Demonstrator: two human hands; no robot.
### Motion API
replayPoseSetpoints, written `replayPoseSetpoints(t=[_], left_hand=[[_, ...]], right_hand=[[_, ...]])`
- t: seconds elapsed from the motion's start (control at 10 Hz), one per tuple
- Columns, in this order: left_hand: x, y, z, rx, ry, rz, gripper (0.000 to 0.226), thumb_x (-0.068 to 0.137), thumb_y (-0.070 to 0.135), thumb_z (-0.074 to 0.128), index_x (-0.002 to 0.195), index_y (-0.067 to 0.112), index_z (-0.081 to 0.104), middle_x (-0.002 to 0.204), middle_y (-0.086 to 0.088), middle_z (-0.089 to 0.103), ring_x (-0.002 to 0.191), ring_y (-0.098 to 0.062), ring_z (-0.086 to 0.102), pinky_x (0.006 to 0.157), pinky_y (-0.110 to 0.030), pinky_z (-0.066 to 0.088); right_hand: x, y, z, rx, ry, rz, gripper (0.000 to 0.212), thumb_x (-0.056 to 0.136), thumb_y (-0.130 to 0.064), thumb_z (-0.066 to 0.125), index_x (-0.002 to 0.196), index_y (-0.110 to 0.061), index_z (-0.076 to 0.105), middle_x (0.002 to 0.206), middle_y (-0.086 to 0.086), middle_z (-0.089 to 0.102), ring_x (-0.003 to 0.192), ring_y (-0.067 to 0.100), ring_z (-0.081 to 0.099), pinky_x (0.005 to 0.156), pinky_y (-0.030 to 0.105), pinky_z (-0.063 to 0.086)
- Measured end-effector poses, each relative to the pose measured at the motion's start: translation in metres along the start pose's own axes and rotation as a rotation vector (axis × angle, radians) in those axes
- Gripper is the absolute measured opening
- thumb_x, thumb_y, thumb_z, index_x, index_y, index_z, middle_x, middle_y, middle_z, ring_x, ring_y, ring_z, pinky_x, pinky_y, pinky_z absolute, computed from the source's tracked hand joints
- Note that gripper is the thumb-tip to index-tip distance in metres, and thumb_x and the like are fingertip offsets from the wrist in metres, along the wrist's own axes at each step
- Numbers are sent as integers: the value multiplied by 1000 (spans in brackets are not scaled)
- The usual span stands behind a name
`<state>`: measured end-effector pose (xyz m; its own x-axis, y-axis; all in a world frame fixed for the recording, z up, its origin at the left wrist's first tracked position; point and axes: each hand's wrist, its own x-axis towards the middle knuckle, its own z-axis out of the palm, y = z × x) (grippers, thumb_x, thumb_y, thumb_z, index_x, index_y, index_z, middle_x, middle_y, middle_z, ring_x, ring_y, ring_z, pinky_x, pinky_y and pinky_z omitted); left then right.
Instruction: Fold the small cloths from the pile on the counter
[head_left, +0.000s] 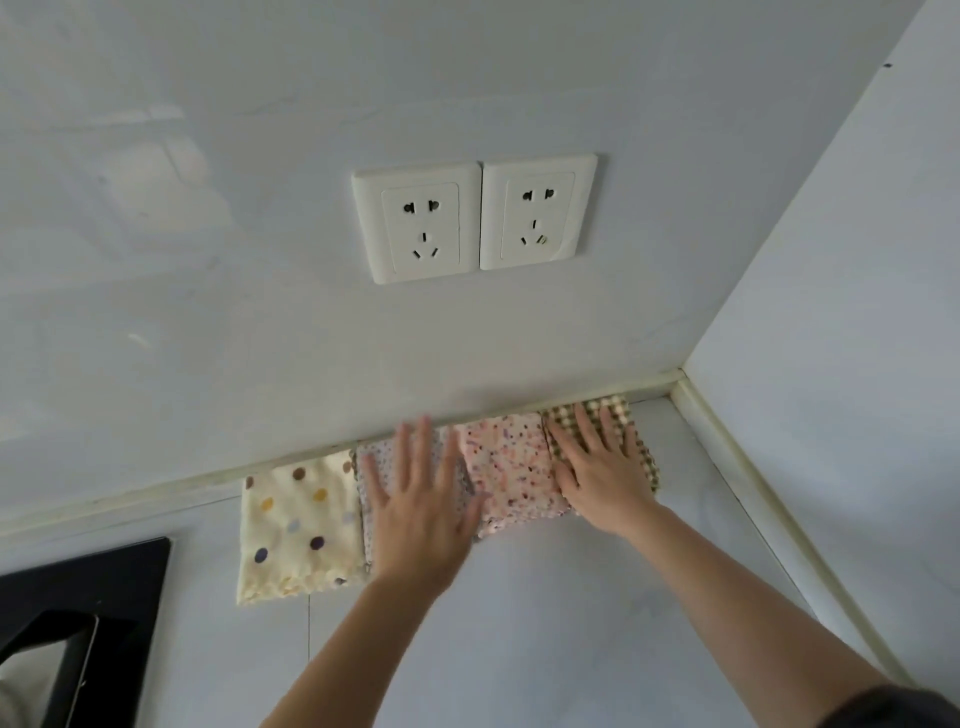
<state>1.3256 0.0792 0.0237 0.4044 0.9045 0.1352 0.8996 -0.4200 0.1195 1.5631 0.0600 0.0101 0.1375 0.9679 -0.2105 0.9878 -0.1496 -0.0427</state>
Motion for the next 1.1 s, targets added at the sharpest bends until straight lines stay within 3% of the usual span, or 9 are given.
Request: replayPoseSetpoints(t=[0.1,0.2,0.3,0.5,0.7,0.8,0.9,1.0,1.1], left_hand=[[8,25,21,46,-164,136,63,97,60,19,151,28,28,159,-8,18,145,-35,18,107,-68,26],[10,19,35,110,-261,143,63,95,64,15,150,34,28,160,-7,14,146,-34,16,107,-71,19],[7,14,20,105,-182,132,66,94,68,9,151,36,21,160,-6,16,146,-35,14,108,-72,14],[-21,-50,9,38,-116,-277,80,81,80,-3,151,43,6,162,-3,-2,148,-33,-8,106,-73,-2],[-23,-55,21,97,-247,-290,86,72,82,-14,150,49,2,162,-3,-8,147,-34,-13,106,-74,3],[-19,-49,8,76,-141,-218,76,82,81,3,150,47,8,163,-6,2,148,-37,-1,103,-75,8],[-19,-32,13,105,-174,-47,72,87,77,11,149,42,23,160,-6,19,146,-39,16,100,-77,16],[-19,-28,29,128,-244,-12,71,87,77,12,146,43,32,156,-4,32,141,-37,30,95,-78,26],[-20,-35,24,110,-250,-5,69,88,76,14,146,43,32,157,-2,29,143,-35,27,97,-78,27]], right_hand=[[3,6,0,14,-30,9,70,84,-58,-5,152,-41,-11,159,4,-24,147,35,-20,119,56,-6],[3,11,0,11,-23,-2,67,84,-57,-5,149,-43,-16,159,4,-26,147,35,-21,118,58,-8],[0,10,-1,52,-15,8,76,74,-61,-14,149,-46,-15,159,2,-27,146,34,-24,116,64,-3],[-8,-9,-4,112,13,-25,66,79,-79,-10,141,-58,-20,154,-6,-34,141,34,-32,110,67,-13],[-2,-16,12,1,-32,-11,67,82,-79,-7,144,-56,-14,156,0,-33,139,38,-35,107,75,-8],[-6,-30,-3,32,43,-53,64,82,-78,-7,140,-58,-23,153,-2,-38,138,39,-36,105,73,-17],[-11,-55,2,5,38,-207,62,89,-76,3,142,-57,-21,155,-7,-34,140,38,-34,104,74,-18],[-6,-61,21,-34,-3,-232,61,88,-74,-1,144,-57,-15,158,-11,-28,142,36,-32,105,75,-8],[-8,-57,14,-6,-54,-223,57,88,-75,1,139,-60,-20,156,-12,-32,140,35,-35,105,75,-15]])
